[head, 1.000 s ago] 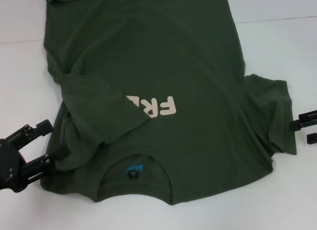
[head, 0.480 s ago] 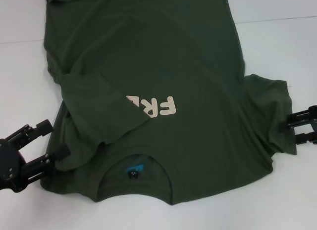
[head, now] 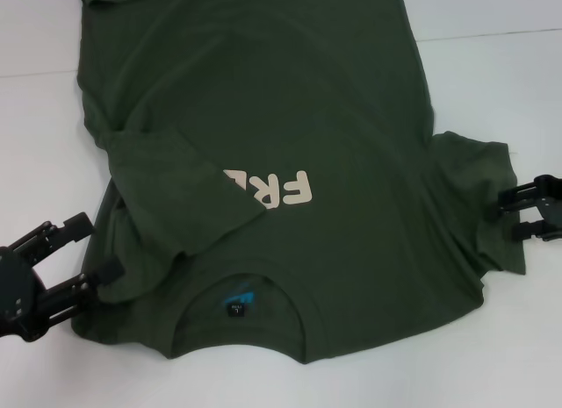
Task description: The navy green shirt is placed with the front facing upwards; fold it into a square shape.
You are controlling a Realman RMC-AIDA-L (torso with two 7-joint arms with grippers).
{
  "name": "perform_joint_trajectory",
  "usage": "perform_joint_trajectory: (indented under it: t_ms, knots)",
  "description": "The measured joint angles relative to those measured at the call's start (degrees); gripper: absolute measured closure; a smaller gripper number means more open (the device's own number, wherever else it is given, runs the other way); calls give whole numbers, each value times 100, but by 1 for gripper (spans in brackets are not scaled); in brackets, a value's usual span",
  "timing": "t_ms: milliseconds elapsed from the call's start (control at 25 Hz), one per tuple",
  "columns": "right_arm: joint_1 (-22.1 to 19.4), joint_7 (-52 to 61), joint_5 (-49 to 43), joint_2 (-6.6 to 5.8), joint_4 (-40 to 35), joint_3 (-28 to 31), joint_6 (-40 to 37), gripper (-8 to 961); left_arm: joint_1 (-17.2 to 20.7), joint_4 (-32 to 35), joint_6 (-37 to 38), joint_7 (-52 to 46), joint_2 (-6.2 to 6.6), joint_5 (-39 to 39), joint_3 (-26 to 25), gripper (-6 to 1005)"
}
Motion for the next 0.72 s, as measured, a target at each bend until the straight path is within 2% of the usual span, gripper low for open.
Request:
perform_joint_trajectory:
  t_ms: [280, 400, 720]
  knots:
    - [111, 83, -54, 58, 4, -33, 65, 270, -17, -5, 0, -2, 0, 0, 0, 159]
    - [129, 190, -56, 79, 4, -224, 106, 285, -9, -6, 0, 0, 0, 0, 0, 159]
    - [130, 289, -57, 57, -43, -396, 155, 286, 6, -2, 0, 9, 0, 0, 0, 159]
